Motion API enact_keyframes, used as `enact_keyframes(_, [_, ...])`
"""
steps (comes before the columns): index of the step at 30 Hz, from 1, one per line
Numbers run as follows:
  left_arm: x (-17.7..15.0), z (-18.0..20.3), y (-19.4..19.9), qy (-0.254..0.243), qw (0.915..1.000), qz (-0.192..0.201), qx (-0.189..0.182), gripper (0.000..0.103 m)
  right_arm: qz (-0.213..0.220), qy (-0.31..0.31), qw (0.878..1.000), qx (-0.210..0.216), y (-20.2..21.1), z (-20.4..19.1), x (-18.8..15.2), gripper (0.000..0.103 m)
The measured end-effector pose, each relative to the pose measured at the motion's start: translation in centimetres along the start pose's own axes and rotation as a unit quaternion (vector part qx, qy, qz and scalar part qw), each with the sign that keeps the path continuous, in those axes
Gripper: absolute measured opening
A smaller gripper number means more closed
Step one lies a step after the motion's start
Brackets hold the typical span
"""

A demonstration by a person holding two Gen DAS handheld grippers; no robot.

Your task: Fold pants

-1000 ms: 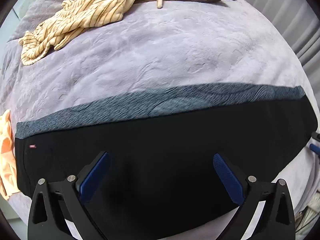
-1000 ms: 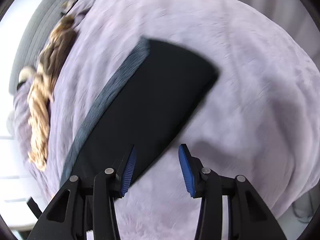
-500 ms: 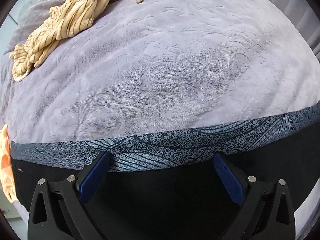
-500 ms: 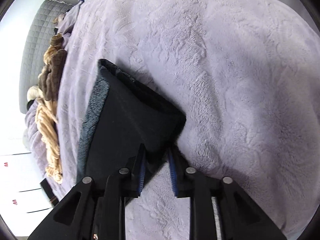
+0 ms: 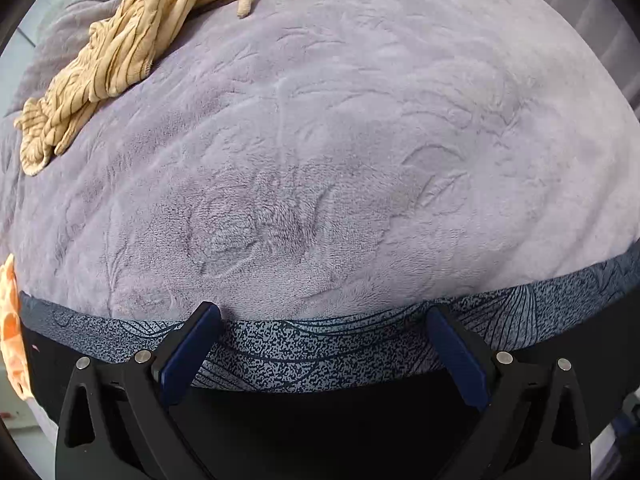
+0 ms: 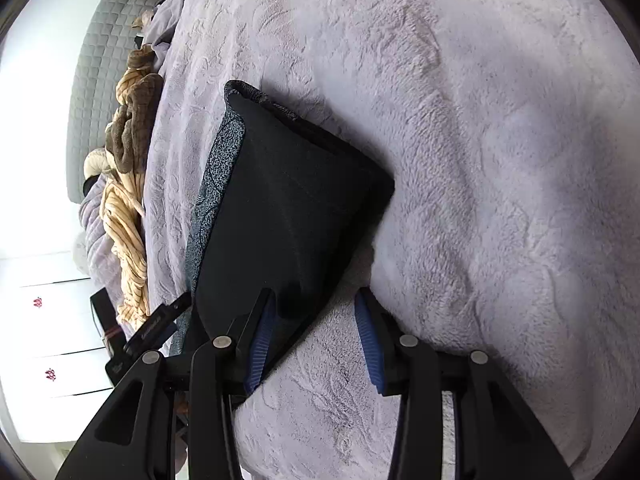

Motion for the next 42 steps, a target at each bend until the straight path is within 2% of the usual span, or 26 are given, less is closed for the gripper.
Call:
enact_keyframes(3, [-0.6,0.0,1.7,-0.014,0.9999,0.004,-0.006,0.103,0.004,-0.002,1.0,0.007,0.2,0.3,-0.1,0.045])
enact_keyframes(8, [-3.8,2.2,3.0,-0.021,0.9986,-0.014,-0.045,0.103,0.012,-0.005,1.0,0.02,0.2,0.7,-0.3,0.046])
enact_keyframes(10, [-5.4,2.9,2.0,-0.025,0.9982,-0.032,-0.044,0.103,0.018,0.0,1.0,0.025,0.2,0.4,-0.2,0.047])
enact_keyframes(11, [-6.0,3.0,1.6,-0.022,0.9987,-0.027,-0.038,0.103,0.02,0.004,0.999,0.026,0.2,0.2,-0.2,0.049])
enact_keyframes(13, [-6.3,3.2,1.8,-0.023,0.9992,-0.008,-0.033,0.103,0.024,0.015,0.999,0.026,-0.1,-0.1,0.1,0.05])
enact_keyframes(19, [-6.4,3.3,2.0,-0.028,0.9989,-0.012,-0.035,0.103,0.063,0.071,0.995,0.032,-1.8,-2.4,1.6,0.058])
enact_keyframes(22, [-6.4,3.5,2.1,-0.028,0.999,-0.011,-0.034,0.103,0.062,0.058,0.996,0.036,-2.7,-3.3,2.2,0.058])
enact_keyframes(24, [-6.6,3.9,2.4,-0.028,0.999,-0.011,-0.034,0.103,0.054,0.026,0.997,0.045,-2.8,-3.0,2.6,0.043])
enact_keyframes(25, [-6.9,4.2,2.7,-0.028,0.999,-0.011,-0.033,0.103,0.052,0.012,0.997,0.053,-2.6,-2.7,2.6,0.022])
enact_keyframes(26, [-6.9,4.2,2.7,-0.029,0.999,-0.011,-0.033,0.103,0.05,0.006,0.996,0.068,-2.4,-2.7,2.6,0.018])
enact_keyframes(27, [-6.4,3.5,2.5,-0.03,0.9989,-0.011,-0.034,0.103,0.051,0.006,0.995,0.083,-1.9,-2.9,2.5,0.017])
enact_keyframes(30, [-6.2,3.6,1.9,-0.033,0.9988,-0.016,-0.033,0.103,0.049,0.038,0.994,0.094,-1.0,-4.4,2.0,0.014])
enact_keyframes(31, [-5.3,2.5,1.0,-0.033,0.9987,-0.018,-0.034,0.103,0.051,0.051,0.993,0.095,-0.7,-5.0,1.7,0.014])
enact_keyframes(35, [-2.6,2.5,2.2,-0.028,0.9989,0.02,-0.033,0.103,0.057,0.09,0.989,0.098,0.4,-7.4,1.1,0.014])
enact_keyframes(39, [-1.1,4.0,-0.9,-0.054,0.9985,-0.001,-0.011,0.103,0.06,0.119,0.986,0.104,1.2,-9.2,0.4,0.014])
enact_keyframes(42, [-1.2,3.8,-0.2,-0.066,0.9977,0.011,-0.011,0.103,0.055,0.132,0.984,0.104,1.1,-10.3,-0.2,0.014])
Point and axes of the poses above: each gripper's, at about its wrist camera, not at the fingertips, and y roughly against the way its jaws point, z to its right, x to its top, the point moved 5 cm from there along -y, roughly the way its jaws point, and after that the axes turned 2 degrees about z, right-handed, at the moved point
